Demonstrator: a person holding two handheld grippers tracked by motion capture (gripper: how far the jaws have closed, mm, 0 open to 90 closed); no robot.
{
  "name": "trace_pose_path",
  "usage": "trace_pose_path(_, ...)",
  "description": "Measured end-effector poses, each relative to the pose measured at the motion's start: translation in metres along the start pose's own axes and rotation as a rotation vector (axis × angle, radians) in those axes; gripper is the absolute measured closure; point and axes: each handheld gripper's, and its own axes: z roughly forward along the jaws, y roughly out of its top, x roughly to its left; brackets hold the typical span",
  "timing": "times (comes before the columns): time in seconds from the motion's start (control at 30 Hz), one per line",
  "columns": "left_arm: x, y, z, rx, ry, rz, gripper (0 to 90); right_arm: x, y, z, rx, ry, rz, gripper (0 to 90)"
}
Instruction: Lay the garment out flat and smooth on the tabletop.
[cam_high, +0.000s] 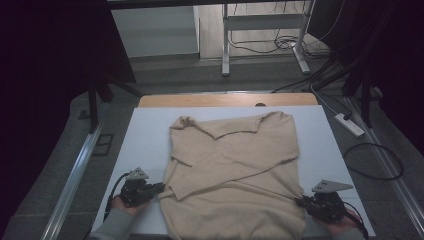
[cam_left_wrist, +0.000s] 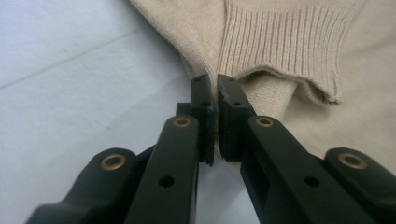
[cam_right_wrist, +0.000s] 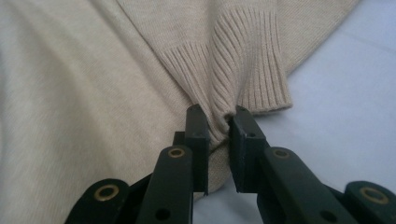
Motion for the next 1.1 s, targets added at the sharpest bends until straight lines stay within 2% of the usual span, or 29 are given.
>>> trace_pose_path(0.17, -0.008, -0.005, -0.006, 0.000, -0.003, 0.014, 86.5, 0.007, -0.009, -0.008, 0.006, 0.008, -0.010, 78.5)
trace_pose_path(0.3, -0.011, -0.004, -0.005, 0.002, 0.010, 0.026, 86.4, 0.008, -0.009, -0.008, 0.009, 0.009, -0.015, 78.2)
trace_pose_path(0.43, -0.011, -0.002, -0.005, -0.035, 0.020, 0.027, 84.0, 0.005, -0.009, -0.006, -0.014, 0.015, -0.014, 74.1)
trace_pose_path(0.5, -0.014, 0.001, -0.006, -0.064, 0.044, 0.032, 77.3, 0.004, -0.008, -0.005, -0.024, 0.013, -0.005, 68.4)
trace_pose_path(0.57, -0.019, 0.005, -0.010, -0.117, 0.060, 0.054, 69.2, 0.004, -0.007, -0.004, -0.041, 0.010, -0.017, 58.5)
trace_pose_path(0.63, -0.024, 0.009, -0.013, -0.161, 0.082, 0.069, 55.1, 0.007, -0.004, -0.005, -0.069, 0.005, -0.040, 46.7)
trace_pose_path(0.8, -0.029, 0.024, -0.002, -0.161, 0.090, 0.070, 31.8, 0.014, 0.007, -0.003, -0.141, 0.011, -0.105, 35.2)
trace_pose_path(0.97, -0.031, 0.042, 0.010, -0.176, 0.080, 0.065, 26.5, 0.026, 0.024, 0.005, -0.158, 0.034, -0.147, 33.0)
trace_pose_path(1.1, -0.036, 0.052, 0.018, -0.175, 0.078, 0.100, 25.0, 0.037, 0.041, 0.016, -0.172, 0.068, -0.186, 32.7)
